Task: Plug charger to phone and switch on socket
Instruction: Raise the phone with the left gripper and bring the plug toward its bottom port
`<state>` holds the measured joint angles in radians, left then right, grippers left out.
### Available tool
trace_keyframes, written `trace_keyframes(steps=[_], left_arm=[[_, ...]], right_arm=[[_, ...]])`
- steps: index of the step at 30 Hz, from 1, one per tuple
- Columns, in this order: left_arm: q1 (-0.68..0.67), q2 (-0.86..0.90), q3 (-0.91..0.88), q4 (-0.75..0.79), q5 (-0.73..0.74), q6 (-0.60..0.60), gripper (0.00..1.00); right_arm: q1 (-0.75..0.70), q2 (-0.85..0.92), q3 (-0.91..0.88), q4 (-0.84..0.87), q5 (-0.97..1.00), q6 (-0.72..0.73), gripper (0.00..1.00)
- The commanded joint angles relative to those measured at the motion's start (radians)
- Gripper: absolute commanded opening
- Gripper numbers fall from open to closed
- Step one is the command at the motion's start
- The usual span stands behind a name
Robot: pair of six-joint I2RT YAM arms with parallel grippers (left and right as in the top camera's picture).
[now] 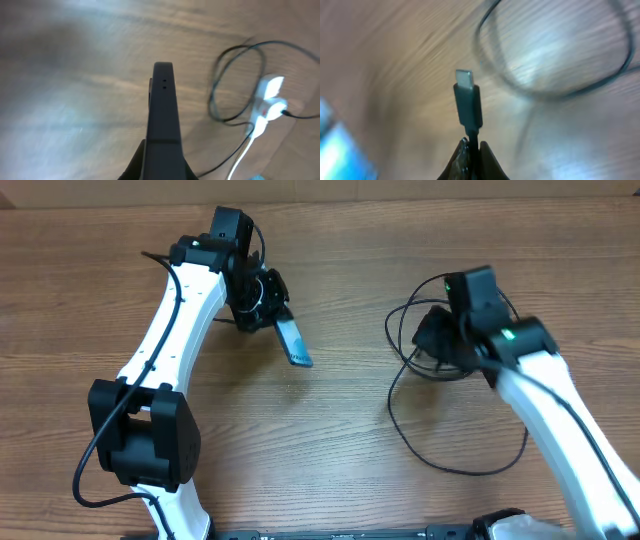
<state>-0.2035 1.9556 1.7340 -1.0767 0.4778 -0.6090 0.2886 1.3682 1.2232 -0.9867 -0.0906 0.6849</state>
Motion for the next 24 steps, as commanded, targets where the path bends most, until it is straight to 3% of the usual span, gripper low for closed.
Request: trace_keyframes(steps=[1,4,6,13,24], left_arm=[[-0.005,0.012,0.002,0.051,0.143,0.071,0.04],[0.015,0.033,0.002,0.197,0.365,0.129,0.04],[0.026,0.069,0.002,0.381,0.659,0.157,0.04],[0.025,0.198,0.002,0.769,1.105,-0.066,0.04],[-0.001,0.23,0.002,0.778,1.105,-0.058,0.04]], right_arm=[[0.051,-0.071,-0.003,-0.085,-0.167,-0.12,0.04],[0.124,-0.123,-0.033,-0.127,-0.219,-0.145,0.04],[0.216,-0.146,-0.085,-0.098,-0.241,-0.144,0.04],[0.41,-0.149,-0.246,0.22,-0.316,-0.143,0.04],[0.401,-0.084,-0.264,0.404,-0.314,-0.193,0.04]])
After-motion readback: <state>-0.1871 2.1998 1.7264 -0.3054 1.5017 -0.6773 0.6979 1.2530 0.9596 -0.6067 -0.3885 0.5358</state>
